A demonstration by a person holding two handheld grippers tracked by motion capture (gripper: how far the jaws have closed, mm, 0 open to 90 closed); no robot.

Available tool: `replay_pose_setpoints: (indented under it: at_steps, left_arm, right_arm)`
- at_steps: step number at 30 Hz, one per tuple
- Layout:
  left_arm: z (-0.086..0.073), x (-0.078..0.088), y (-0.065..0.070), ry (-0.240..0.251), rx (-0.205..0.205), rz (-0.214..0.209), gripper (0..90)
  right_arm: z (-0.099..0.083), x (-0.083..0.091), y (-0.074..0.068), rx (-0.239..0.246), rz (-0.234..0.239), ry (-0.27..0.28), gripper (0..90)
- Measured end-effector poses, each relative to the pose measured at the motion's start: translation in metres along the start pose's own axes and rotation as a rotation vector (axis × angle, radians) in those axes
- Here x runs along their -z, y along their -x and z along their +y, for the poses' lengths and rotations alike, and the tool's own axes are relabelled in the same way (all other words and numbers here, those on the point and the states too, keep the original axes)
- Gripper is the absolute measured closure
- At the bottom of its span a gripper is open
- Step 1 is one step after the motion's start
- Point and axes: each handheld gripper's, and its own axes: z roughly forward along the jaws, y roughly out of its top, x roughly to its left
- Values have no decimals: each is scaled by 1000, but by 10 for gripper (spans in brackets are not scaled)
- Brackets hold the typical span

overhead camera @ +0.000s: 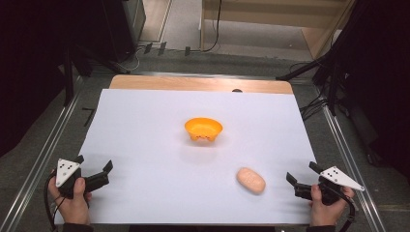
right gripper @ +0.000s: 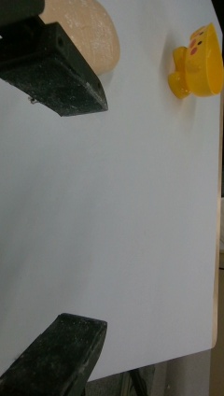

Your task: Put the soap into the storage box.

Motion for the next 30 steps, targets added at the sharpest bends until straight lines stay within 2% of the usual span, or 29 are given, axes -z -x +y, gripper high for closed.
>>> replay_pose_setpoints:
  at_steps: [6,8,12,13,14,15,16,17,20,22,23,25,26,28,30]
  left_arm:
    - [0,0,0,-1,4,3,2]
    - [0,0,0,3,-2,-2,2]
    - [0,0,1,-3,-3,2,1]
    - [0,-1,1,-15,-8,7,1]
    - [0,-2,1,-19,-8,9,2]
    - [0,-2,1,-19,-8,9,2]
    - [1,-2,2,-22,-12,13,1]
    - [0,-2,2,-21,-14,15,1]
    - [0,-2,3,-16,-24,16,1]
    - [0,-2,3,-17,-26,14,1]
    - [0,-2,3,-16,-26,13,1]
    - [0,-2,3,-17,-27,12,2]
    - [0,-2,3,-17,-27,12,2]
    - [0,-2,3,-15,-25,10,2]
    - [0,-2,3,-15,-22,9,1]
  right_arm:
    - [1,-2,-4,48,8,-23,0]
    - [5,-4,-6,54,25,-64,0]
    - [10,-6,-8,90,22,-99,0]
    - [15,-8,-12,126,26,-131,0]
    - [17,-9,-13,136,39,-146,0]
    - [17,-9,-13,136,39,-146,0]
    - [21,-10,-16,155,80,-189,0]
    - [21,-10,-16,155,80,-189,0]
    - [27,-12,-17,170,113,-258,0]
    - [30,-12,-17,182,90,-300,0]
    - [33,-12,-17,193,99,-352,0]
    - [34,-13,-18,194,98,-362,0]
    - [38,-14,-19,206,100,-408,1]
    - [40,-15,-20,210,96,-427,6]
    - [50,-17,-21,218,120,-453,31]
